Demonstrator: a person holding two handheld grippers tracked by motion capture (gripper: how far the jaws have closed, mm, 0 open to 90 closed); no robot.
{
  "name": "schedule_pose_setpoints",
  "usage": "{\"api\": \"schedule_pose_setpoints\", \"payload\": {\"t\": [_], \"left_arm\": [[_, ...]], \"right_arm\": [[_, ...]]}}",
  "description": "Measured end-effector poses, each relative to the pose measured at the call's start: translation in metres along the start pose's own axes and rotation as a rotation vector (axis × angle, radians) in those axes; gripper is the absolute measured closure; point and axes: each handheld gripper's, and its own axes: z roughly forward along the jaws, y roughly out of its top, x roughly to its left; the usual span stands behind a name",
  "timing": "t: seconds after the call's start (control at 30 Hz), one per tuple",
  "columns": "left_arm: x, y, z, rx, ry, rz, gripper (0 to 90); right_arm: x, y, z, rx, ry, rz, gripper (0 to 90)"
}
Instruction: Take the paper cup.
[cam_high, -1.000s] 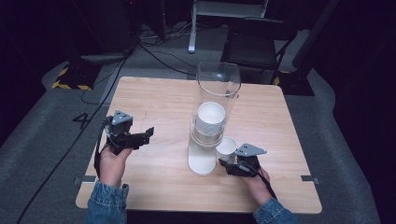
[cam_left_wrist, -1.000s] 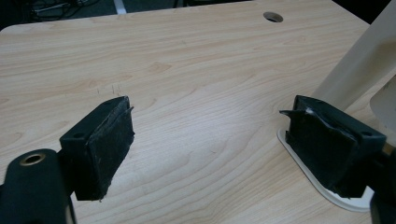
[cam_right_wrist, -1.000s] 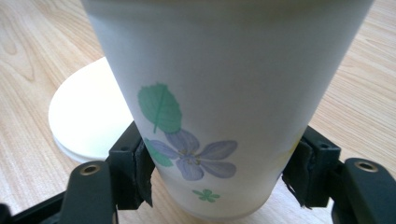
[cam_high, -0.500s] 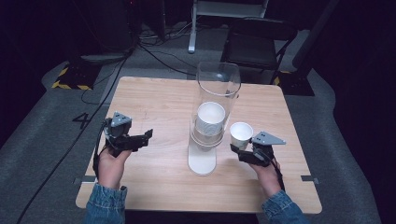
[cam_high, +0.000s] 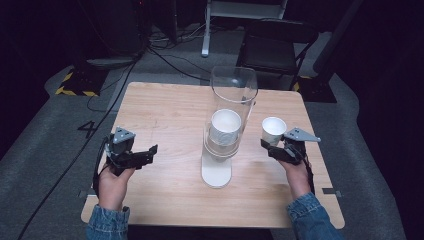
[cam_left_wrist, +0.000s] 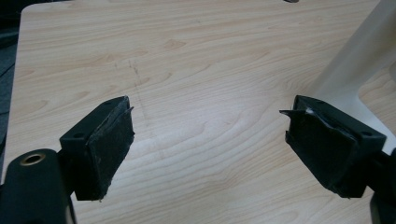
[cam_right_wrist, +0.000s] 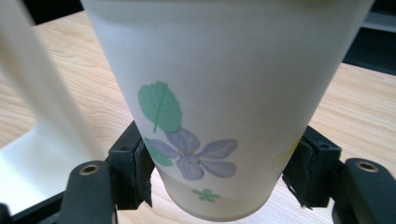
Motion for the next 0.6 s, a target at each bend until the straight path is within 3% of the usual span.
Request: {"api": "schedule_pose_setpoints", "payload": {"t": [0.33, 0.6], "left_arm": [[0.004, -0.011, -0.007, 0.026, 0.012, 0.012, 15.2], [0.005, -0.014, -0.011, 0.025, 0.009, 0.007, 15.1]], "right_arm": [[-0.033, -0.005, 0.009, 0.014, -0.040, 0.099, 34.3], [-0.042, -0.015, 0.025, 0.082, -0.040, 0.100, 34.1]]}}
